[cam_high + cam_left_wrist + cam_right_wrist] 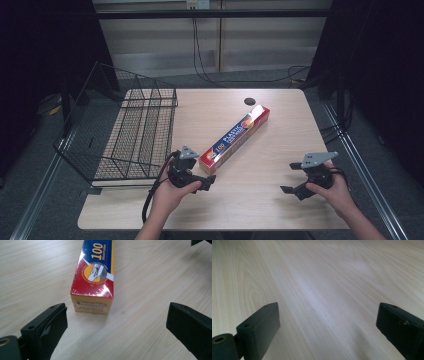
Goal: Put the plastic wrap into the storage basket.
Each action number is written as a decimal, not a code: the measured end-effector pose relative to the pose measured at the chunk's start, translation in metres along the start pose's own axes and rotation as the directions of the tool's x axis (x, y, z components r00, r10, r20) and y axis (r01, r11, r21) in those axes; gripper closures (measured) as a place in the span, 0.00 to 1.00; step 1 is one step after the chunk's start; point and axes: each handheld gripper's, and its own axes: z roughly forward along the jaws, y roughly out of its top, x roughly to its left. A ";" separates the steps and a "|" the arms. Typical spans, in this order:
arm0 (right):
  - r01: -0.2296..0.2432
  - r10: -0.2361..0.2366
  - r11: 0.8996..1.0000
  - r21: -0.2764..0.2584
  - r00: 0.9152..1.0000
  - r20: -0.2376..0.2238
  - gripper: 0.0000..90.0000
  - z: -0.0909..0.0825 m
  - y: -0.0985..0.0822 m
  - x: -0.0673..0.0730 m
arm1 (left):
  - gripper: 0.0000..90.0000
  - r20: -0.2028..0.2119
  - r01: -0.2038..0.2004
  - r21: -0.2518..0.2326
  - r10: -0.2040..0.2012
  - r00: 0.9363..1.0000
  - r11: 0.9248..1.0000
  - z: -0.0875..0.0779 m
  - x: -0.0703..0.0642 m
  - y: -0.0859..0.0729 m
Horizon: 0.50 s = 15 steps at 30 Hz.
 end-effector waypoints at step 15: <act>-0.030 0.034 0.997 -0.065 0.998 0.060 0.05 -0.020 -0.006 -0.002 | 0.03 0.030 -0.028 0.014 0.028 0.999 1.000 0.007 -0.004 0.004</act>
